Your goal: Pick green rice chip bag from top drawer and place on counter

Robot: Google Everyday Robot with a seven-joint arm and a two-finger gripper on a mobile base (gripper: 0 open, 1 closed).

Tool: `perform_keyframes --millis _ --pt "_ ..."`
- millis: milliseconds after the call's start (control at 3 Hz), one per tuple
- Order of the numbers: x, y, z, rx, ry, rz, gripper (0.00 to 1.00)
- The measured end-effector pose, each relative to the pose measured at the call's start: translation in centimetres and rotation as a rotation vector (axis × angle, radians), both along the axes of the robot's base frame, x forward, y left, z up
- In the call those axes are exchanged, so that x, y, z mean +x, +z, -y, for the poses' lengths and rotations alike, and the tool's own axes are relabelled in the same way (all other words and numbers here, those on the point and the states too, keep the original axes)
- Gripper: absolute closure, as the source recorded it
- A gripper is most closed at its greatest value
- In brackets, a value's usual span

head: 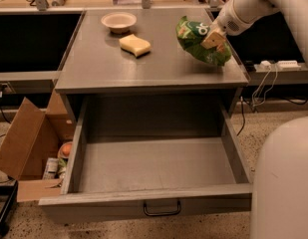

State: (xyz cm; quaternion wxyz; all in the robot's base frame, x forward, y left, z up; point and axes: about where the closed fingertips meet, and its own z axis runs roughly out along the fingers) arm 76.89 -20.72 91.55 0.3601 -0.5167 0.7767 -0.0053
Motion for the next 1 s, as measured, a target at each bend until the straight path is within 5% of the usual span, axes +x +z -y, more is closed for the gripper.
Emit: perform_keyframes --millis 333,667,1000 --pt "0.0 0.0 0.0 0.000 0.000 0.000 0.06" --pt "0.0 0.0 0.0 0.000 0.000 0.000 0.00" --pt "-0.5 3.2 -0.7 0.054 0.016 0.069 0.00"
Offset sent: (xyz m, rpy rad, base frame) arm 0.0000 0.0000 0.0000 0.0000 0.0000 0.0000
